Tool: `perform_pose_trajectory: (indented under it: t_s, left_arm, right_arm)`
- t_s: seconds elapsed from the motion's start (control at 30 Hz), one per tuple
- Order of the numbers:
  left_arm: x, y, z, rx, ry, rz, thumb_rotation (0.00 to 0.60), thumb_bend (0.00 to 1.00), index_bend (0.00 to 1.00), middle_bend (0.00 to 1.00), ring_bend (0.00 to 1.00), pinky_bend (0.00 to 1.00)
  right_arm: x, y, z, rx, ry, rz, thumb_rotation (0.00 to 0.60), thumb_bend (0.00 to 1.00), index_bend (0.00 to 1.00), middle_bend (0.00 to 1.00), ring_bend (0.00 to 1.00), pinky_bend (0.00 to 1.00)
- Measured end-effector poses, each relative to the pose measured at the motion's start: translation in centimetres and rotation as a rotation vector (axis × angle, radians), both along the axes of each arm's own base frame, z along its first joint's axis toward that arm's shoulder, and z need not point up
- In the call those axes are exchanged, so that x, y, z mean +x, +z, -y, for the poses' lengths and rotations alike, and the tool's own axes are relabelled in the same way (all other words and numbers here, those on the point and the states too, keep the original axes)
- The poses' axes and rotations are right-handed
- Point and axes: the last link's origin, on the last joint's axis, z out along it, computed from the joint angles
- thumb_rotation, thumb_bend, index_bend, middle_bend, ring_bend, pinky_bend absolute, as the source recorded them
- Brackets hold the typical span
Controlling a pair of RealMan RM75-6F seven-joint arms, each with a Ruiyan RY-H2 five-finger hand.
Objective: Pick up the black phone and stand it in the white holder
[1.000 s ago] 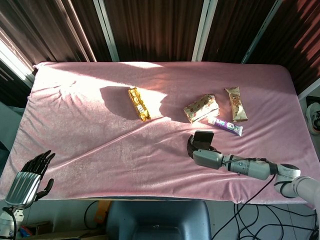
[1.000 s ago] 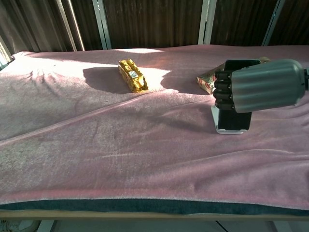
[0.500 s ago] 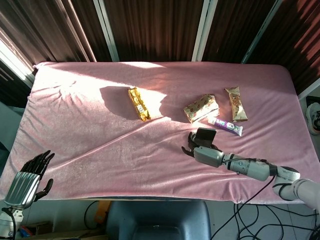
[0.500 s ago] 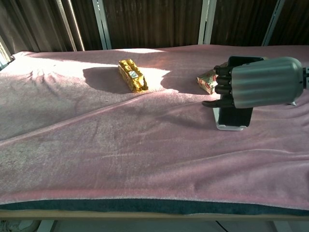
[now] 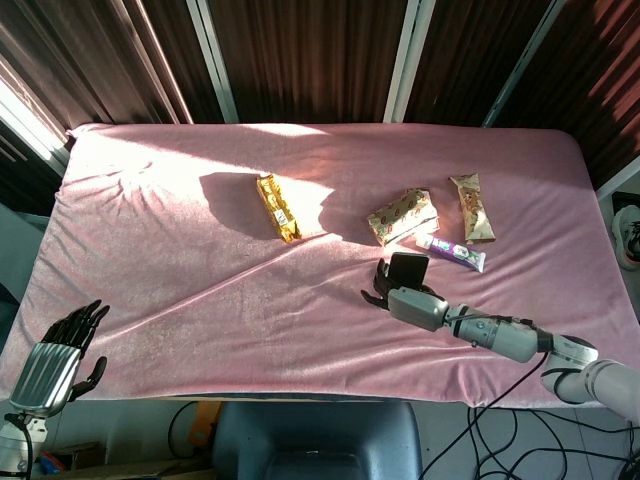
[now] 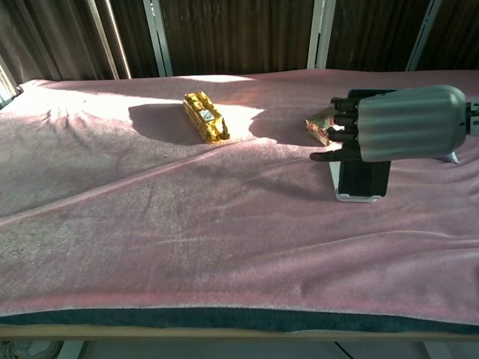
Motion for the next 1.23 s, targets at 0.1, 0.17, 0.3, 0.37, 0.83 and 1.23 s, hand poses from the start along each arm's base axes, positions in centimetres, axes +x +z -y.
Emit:
perform_pose_trajectory:
  t_s: [0.1,0.17,0.3,0.37,0.83,1.23]
  left_arm:
    - [0.0,0.0,0.0,0.001,-0.002,0.001,0.6,0.43,0.0,0.05,0.1,0.23]
    - [0.0,0.0,0.0,0.001,-0.002,0.002,0.6,0.43,0.0,0.05,0.1,0.23]
    - [0.0,0.0,0.1,0.002,-0.004,0.001,0.6,0.43,0.0,0.05,0.1,0.23]
    - [0.0,0.1,0.1,0.003,-0.004,0.002,0.6,0.43,0.0,0.05,0.1,0.23]
    - [-0.1,0.5,0.0,0.035,-0.001,0.014,0.6,0.43,0.0,0.0,0.08,0.22]
    - [-0.2,0.3,-0.4,0.083,0.011,-0.01,0.6,0.43,0.0,0.0,0.03,0.2]
  right_arm:
    - [0.0,0.0,-0.1,-0.002,-0.007,0.006,0.6,0.33,0.0,0.31,0.3,0.35]
    - [0.1,0.0,-0.1,-0.002,-0.016,0.017,0.6,0.31,0.0,0.29,0.28,0.34]
    - [0.3,0.2,-0.2,0.002,-0.022,0.04,0.6,0.25,0.0,0.25,0.24,0.32]
    - [0.4,0.5,-0.4,0.0,-0.029,0.066,0.6,0.23,0.0,0.22,0.21,0.3]
    - [-0.9,5.7,-8.8,-0.07,-0.421,0.833,0.6,0.2,0.0,0.0,0.0,0.13]
    - [-9.9,8.9,-15.2,-0.181,-0.912,1.334,0.6,0.2,0.0,0.0,0.0,0.0]
